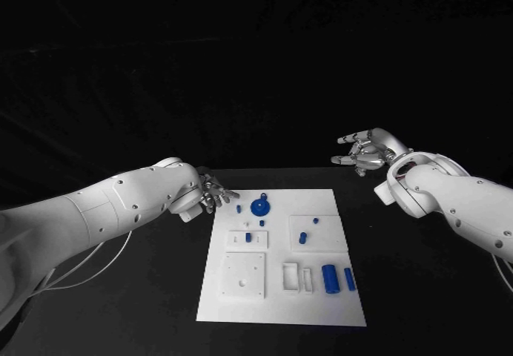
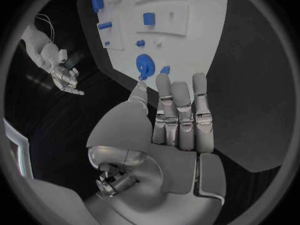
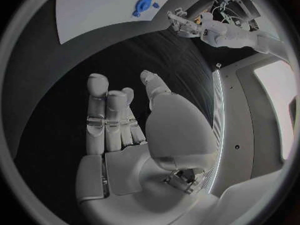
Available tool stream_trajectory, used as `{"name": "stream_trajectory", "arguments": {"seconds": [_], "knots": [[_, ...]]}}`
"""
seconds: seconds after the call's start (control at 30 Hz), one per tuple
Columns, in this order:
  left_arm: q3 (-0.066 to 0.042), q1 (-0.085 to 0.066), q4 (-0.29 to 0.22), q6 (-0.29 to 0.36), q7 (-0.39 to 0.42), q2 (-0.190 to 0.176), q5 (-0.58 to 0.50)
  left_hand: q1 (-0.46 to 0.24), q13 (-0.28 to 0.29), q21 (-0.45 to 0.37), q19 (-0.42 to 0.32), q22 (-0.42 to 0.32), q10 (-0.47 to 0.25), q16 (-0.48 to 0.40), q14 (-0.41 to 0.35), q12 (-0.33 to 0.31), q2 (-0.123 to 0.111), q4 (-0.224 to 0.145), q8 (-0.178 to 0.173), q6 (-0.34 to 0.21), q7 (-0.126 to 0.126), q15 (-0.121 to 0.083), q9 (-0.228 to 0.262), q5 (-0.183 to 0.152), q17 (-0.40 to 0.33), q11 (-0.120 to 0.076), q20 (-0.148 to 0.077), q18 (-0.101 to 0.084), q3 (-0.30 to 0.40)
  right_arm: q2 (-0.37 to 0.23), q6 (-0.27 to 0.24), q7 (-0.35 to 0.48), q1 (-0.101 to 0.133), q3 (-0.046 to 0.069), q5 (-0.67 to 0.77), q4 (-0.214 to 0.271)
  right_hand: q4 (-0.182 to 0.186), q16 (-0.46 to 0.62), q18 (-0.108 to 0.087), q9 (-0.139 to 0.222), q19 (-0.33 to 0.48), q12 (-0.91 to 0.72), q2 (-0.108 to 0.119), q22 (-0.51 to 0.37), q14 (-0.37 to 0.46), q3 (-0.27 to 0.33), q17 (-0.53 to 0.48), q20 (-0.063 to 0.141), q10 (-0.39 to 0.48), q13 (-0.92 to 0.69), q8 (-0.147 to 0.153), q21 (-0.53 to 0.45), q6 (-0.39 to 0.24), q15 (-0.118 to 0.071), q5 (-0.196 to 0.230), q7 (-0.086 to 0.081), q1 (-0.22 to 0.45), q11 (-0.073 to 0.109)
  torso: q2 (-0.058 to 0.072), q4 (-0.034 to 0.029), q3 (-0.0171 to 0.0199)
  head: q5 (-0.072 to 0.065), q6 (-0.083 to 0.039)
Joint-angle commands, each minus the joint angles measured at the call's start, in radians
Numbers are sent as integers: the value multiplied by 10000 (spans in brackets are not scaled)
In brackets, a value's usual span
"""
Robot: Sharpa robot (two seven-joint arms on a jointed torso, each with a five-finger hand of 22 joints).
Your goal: Assemble the parts on the task board
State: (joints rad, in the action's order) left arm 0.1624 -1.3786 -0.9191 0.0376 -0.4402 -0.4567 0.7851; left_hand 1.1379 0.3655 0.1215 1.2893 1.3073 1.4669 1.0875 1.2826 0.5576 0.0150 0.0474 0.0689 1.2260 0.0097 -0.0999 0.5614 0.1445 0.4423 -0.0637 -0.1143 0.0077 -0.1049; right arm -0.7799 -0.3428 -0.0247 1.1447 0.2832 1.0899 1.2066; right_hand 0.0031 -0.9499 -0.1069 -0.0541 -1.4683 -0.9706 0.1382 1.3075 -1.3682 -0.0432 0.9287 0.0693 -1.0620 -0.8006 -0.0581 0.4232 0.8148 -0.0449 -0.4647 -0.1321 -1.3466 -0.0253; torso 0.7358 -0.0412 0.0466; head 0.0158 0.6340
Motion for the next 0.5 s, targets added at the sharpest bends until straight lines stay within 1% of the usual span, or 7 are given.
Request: {"name": "stream_trajectory", "arguments": {"seconds": [0.03,0.13,0.23,0.27,0.3,0.43,0.5], "knots": [[-3,-26,405,-636,592,227,265,-68,43,-64,-40,172,7,80,-110,-37,84,-14,32,-128,10,-8,504,66,-41,62,19,-77,-43,17,90,75,-5,5,-8,73,48,33,-201,-5,-345,-16,-19,418,41,-9,-13,-3,36,15,37,-40,-77,-52,2,-11,12,23,97,72,31,44,-61],[4,-22,731,-650,781,415,572,-93,79,-86,-49,175,-61,127,-164,1,62,-24,81,-204,-30,-9,1313,152,-104,21,26,-77,-60,11,91,67,-5,5,-8,135,52,32,-202,-5,-348,-17,-18,420,38,-14,-14,-3,34,17,38,-43,-88,-52,-7,-12,12,22,149,109,50,87,-105],[15,-2,1029,-616,906,582,918,-153,87,-99,-38,174,-72,161,-155,24,-1,66,86,-195,-75,-18,2063,147,-157,14,19,-77,-20,-4,83,60,-5,5,-7,195,52,32,-202,-5,-348,-17,-18,420,38,-14,-14,-3,34,17,38,-43,-88,-52,-7,-12,12,22,204,151,77,125,-143],[19,11,1134,-614,940,639,1004,-194,88,-89,-13,180,-71,177,-146,29,-33,132,126,-205,-140,-43,2452,163,-172,16,17,-77,21,-12,79,57,-5,4,-6,215,52,32,-202,-5,-348,-17,-18,420,38,-14,-14,-3,34,17,38,-43,-88,-52,-7,-12,12,22,218,160,84,125,-148],[21,18,1196,-617,957,672,1046,-196,88,-101,-29,173,-73,179,-150,29,-60,144,101,-210,-101,-24,2549,151,-180,1,17,-77,29,-17,77,55,-5,4,-6,226,53,40,-202,-2,-347,-14,-7,418,40,-15,-20,-4,33,21,42,-53,-120,-50,-17,-15,10,23,238,174,93,132,-158],[37,60,1547,-681,1039,866,1314,-331,105,-98,-22,180,-93,212,-165,58,-221,365,63,-211,-119,-25,3257,119,-209,-14,13,-77,154,-35,70,45,-3,4,-6,272,68,50,-204,-2,-348,-11,3,417,42,-19,-30,-6,29,27,41,-63,-152,-48,-18,-17,12,20,297,229,118,139,-186],[42,68,1638,-733,1057,915,1389,-377,115,-98,-30,177,-102,233,-162,72,-279,463,67,-225,-128,-29,3516,105,-212,-8,13,-77,225,-37,71,43,-3,4,-6,283,68,50,-204,-2,-348,-11,3,417,42,-19,-30,-6,29,27,41,-63,-152,-48,-18,-17,12,20,317,251,125,154,-191]]}}
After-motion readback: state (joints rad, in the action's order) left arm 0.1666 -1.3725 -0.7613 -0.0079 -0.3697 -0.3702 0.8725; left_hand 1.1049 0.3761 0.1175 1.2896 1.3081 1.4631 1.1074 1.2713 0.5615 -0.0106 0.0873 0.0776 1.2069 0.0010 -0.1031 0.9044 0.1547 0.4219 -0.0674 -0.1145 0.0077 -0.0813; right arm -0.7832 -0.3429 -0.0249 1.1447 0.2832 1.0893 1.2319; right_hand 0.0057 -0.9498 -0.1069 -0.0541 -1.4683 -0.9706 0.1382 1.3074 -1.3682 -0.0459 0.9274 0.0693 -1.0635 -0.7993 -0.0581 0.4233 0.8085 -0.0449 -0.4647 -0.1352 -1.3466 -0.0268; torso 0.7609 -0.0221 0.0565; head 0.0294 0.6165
